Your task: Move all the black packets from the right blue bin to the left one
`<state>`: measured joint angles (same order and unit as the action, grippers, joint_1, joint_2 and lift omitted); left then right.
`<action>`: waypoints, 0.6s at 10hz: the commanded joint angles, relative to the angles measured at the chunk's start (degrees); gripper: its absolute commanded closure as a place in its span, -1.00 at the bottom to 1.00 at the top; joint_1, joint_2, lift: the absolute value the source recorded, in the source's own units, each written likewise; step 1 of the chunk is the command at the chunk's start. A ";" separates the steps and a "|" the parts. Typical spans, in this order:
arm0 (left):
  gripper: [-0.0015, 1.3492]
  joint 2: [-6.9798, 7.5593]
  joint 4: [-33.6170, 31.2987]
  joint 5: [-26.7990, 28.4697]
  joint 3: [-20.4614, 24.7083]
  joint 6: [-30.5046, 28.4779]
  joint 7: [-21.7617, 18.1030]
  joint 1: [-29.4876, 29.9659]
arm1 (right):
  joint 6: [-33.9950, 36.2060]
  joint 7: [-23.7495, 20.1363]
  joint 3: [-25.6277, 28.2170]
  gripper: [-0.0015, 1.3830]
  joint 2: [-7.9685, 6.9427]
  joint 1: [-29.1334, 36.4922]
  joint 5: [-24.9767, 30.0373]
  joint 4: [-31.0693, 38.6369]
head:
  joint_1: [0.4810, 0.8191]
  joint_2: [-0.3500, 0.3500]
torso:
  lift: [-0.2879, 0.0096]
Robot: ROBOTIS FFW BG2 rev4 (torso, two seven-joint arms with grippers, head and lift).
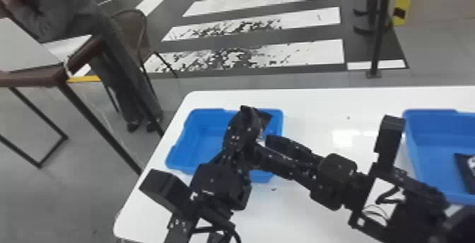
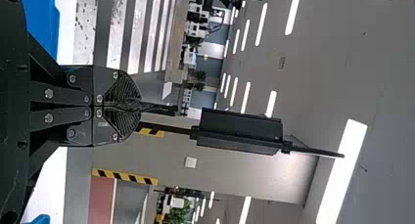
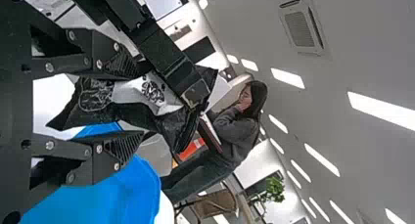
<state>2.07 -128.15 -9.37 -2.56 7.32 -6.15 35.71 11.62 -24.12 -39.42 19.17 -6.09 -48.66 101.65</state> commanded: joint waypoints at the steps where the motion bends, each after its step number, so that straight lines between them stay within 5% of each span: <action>1: 0.79 0.04 1.38 2.51 0.85 0.28 0.26 -1.26 | -1.21 -0.49 2.51 -0.90 -0.36 1.87 0.21 -0.05 | 0.27 1.00 | -0.01; 6: 0.79 -0.40 28.24 20.34 7.47 7.59 3.34 -20.39 | -2.20 -0.57 13.25 -0.76 -0.98 9.32 2.38 4.02 | 0.27 0.95 | -0.01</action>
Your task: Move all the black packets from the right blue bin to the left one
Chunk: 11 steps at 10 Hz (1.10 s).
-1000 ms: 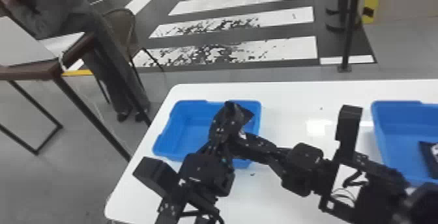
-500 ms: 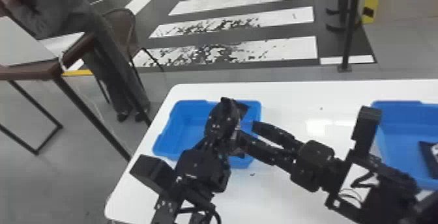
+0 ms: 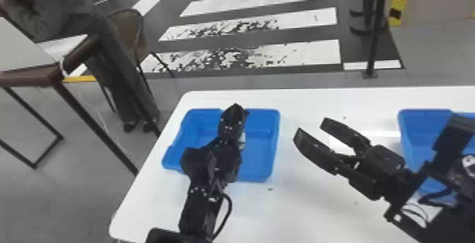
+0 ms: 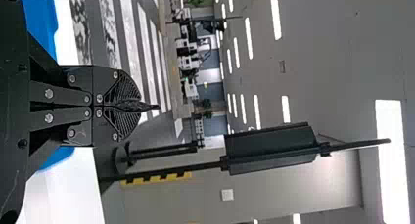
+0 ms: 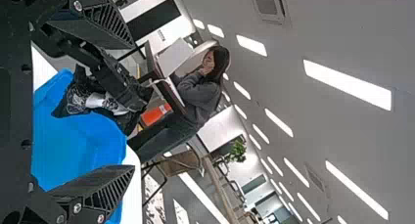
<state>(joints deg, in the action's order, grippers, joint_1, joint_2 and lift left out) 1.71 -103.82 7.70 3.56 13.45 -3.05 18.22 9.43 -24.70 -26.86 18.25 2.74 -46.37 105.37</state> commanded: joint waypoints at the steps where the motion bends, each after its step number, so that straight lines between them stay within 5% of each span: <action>1: 0.79 0.05 9.81 8.30 3.64 3.29 0.67 -7.12 | 0.41 0.00 1.04 -0.76 0.04 0.91 0.21 0.31 | 0.27 0.94 | -0.01; 2: 0.78 0.22 13.47 10.81 5.24 3.85 1.64 -9.37 | 0.70 0.00 1.15 -0.76 -0.05 0.91 0.33 0.31 | 0.27 0.96 | -0.01; 3: 0.30 0.31 14.45 10.58 5.92 4.13 3.31 -9.09 | 1.12 -0.09 2.07 -0.76 -0.05 1.05 0.78 0.31 | 0.27 0.99 | -0.01; 4: -0.67 0.49 14.45 7.84 6.50 7.08 3.22 -8.24 | 2.66 -0.18 4.12 -0.77 -0.14 1.61 2.50 1.15 | 0.27 1.00 | -0.01; 5: -1.00 0.75 14.45 2.59 4.78 12.71 2.96 -6.84 | 4.21 -0.18 7.21 -0.77 -0.32 2.74 5.24 2.42 | 0.27 1.00 | -0.01; 7: -0.81 1.10 10.51 -10.10 0.67 19.18 -2.58 -4.16 | 7.59 -0.18 14.18 -0.77 -0.93 3.58 11.29 4.24 | 0.27 0.86 | -0.01; 11: -0.80 0.49 -16.20 -19.81 -1.62 8.21 -6.62 13.98 | 16.73 0.09 27.89 -0.77 -2.43 5.27 25.01 10.15 | 0.27 0.41 | -0.01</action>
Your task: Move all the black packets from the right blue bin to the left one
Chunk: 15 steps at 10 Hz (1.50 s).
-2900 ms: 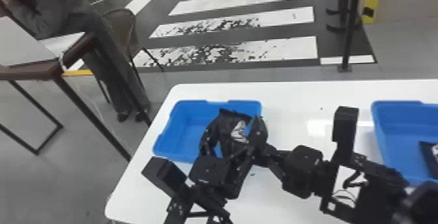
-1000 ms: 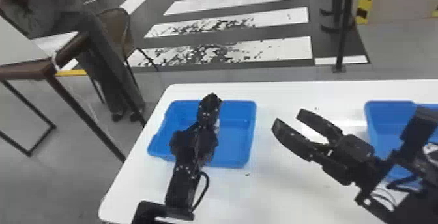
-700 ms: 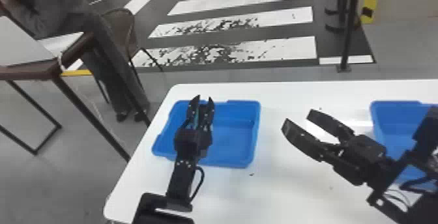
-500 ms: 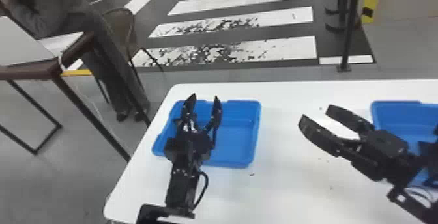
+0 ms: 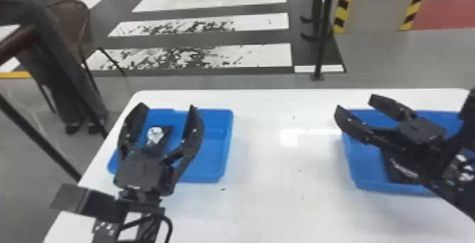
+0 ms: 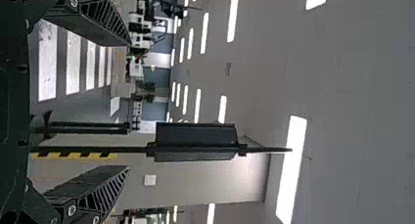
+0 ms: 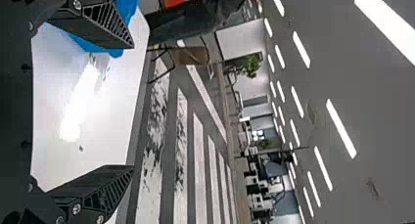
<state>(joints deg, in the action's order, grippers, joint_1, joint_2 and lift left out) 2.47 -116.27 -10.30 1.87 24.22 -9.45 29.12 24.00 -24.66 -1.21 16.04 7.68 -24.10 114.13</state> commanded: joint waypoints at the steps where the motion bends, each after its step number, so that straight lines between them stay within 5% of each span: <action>1: -0.80 -0.71 -7.97 -2.84 -0.16 -4.25 -1.01 7.30 | 4.40 0.05 5.10 -0.77 -0.22 1.03 6.96 3.93 | 0.27 0.34 | -0.01; 5: -0.87 -2.62 -11.06 -0.21 2.81 -7.20 -0.74 11.24 | 11.01 -0.04 17.78 -0.76 -1.36 7.08 19.30 12.36 | 0.27 -0.13 | -0.01; 7: -0.88 -2.62 -11.62 -0.21 2.36 -8.75 -0.74 11.24 | 13.26 -1.89 21.78 -0.76 -1.45 8.07 21.93 10.40 | 0.27 -0.32 | -0.01; 11: -0.88 -2.62 -11.62 -0.21 2.24 -9.03 -0.74 10.68 | 13.26 -7.51 20.86 -0.76 0.57 4.97 21.24 -0.15 | 0.27 -0.53 | -0.01; 15: -0.88 -2.38 -11.48 -0.21 2.13 -9.31 -0.74 10.25 | 13.40 -9.18 16.75 -0.76 1.45 2.30 21.70 -5.78 | 0.27 -0.46 | -0.01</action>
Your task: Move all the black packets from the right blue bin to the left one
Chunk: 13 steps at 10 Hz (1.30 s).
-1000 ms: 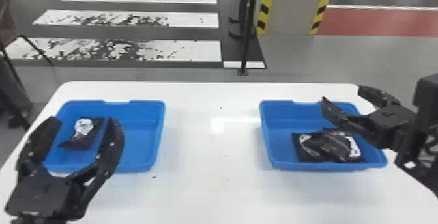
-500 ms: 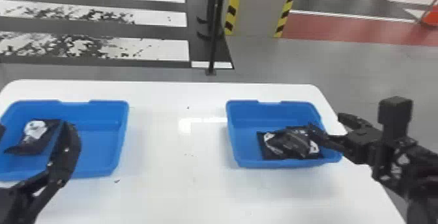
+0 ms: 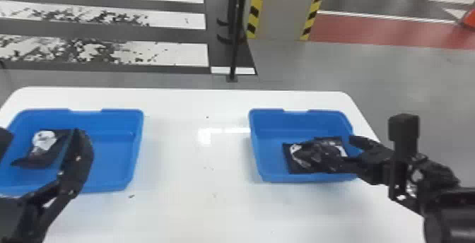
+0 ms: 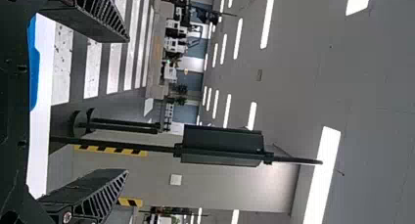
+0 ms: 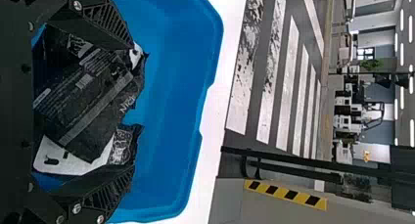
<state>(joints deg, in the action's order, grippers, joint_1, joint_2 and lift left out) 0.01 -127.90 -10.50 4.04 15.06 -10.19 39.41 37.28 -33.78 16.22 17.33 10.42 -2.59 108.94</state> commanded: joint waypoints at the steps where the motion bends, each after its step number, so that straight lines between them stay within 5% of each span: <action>1: -0.88 0.08 0.00 -0.12 -0.04 -0.15 0.00 -0.18 | 0.83 -0.06 -0.68 -0.76 0.16 -0.30 2.02 -0.03 | 0.27 -0.44 | -0.01; 5: -0.88 0.25 0.14 -0.35 -0.27 0.13 0.00 -0.32 | 3.92 -0.41 -0.68 -0.76 0.87 -0.58 6.36 -0.03 | 0.27 -0.49 | -0.01; 11: -0.88 0.60 1.12 -0.47 -1.18 0.83 0.00 -0.74 | 2.38 -1.46 -6.39 -0.75 2.27 -6.35 4.87 -10.58 | 0.27 -0.49 | -0.01; 12: -0.88 0.69 1.26 -0.58 -1.30 1.12 0.00 -0.74 | 2.52 -1.64 -7.08 -0.64 2.36 -6.63 4.87 -10.86 | 0.27 -0.46 | -0.01; 13: -0.88 0.69 1.55 -0.81 -1.30 1.40 0.00 -0.74 | 3.64 -1.64 -7.30 -0.02 2.36 -6.63 4.99 -10.16 | 0.27 -0.44 | -0.01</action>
<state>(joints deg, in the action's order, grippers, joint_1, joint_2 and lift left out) 0.69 -126.50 -11.17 2.80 16.34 -10.19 38.66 40.34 -35.43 9.10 19.65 3.86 2.30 98.41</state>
